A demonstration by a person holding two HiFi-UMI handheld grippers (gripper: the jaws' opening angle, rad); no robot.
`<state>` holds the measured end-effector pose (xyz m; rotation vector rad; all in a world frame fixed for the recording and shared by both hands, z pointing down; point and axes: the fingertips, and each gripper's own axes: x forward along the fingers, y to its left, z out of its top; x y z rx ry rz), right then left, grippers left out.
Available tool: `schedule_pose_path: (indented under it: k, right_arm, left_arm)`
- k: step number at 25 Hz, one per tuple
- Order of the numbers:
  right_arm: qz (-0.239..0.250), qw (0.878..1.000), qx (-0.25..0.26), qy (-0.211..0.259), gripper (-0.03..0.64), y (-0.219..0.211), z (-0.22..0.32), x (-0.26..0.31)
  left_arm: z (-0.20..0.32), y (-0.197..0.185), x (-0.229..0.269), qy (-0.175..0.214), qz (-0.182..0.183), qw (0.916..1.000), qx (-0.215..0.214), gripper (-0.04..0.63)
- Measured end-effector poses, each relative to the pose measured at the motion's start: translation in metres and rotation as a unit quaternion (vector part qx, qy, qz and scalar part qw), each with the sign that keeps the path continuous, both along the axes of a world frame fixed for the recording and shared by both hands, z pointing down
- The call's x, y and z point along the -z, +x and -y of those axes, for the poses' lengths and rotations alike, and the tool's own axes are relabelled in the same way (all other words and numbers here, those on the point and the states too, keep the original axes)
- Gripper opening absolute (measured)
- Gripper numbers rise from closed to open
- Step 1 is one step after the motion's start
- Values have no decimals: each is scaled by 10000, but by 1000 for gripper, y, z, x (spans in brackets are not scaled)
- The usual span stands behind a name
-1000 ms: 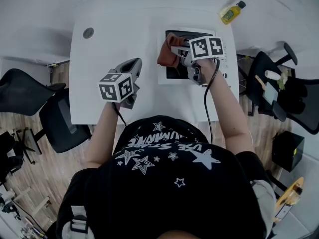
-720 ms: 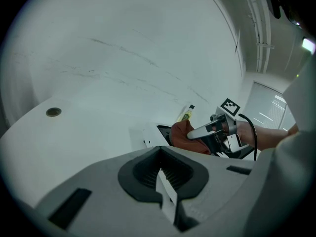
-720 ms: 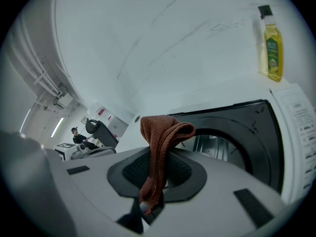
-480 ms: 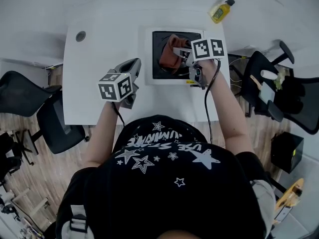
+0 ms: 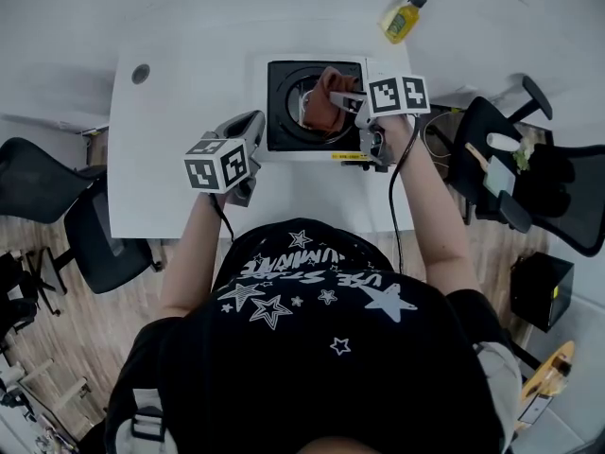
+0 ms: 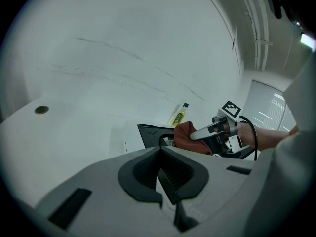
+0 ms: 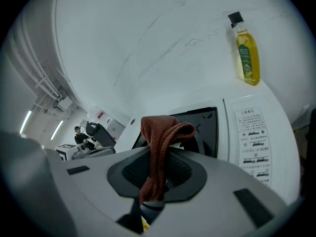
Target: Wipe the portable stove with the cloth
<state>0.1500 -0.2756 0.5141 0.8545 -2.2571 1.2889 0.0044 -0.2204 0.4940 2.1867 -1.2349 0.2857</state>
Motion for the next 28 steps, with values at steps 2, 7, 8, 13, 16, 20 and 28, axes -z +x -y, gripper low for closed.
schedule_pose_path:
  k: [2, 7, 8, 13, 16, 20, 28]
  right_arm:
    - [15, 10000, -40, -3, 63, 10, 1, 0]
    - [133, 9998, -144, 2, 64, 27, 0, 1]
    - [141, 9998, -163, 8, 63, 30, 0, 1]
    - [79, 9994, -329, 49, 63, 55, 2, 2]
    - [67, 9990, -437, 48, 63, 72, 3, 3]
    - [97, 9984, -560, 35, 63, 92, 4, 3]
    - [105, 9970, -763, 16, 63, 123, 3, 3]
  left_arm:
    - [0, 6, -1, 3, 6, 10000, -1, 5]
    - [-1, 19, 0, 22, 9, 10000, 19, 5]
    - [-1, 20, 0, 28, 17, 10000, 21, 5]
    - [0, 25, 2, 68, 39, 9999, 64, 5]
    - [1, 30, 3, 80, 26, 9999, 82, 5]
    - [-1, 43, 2, 66, 51, 10000, -7, 5]
    - [-2, 62, 1, 52, 97, 9998, -185, 5]
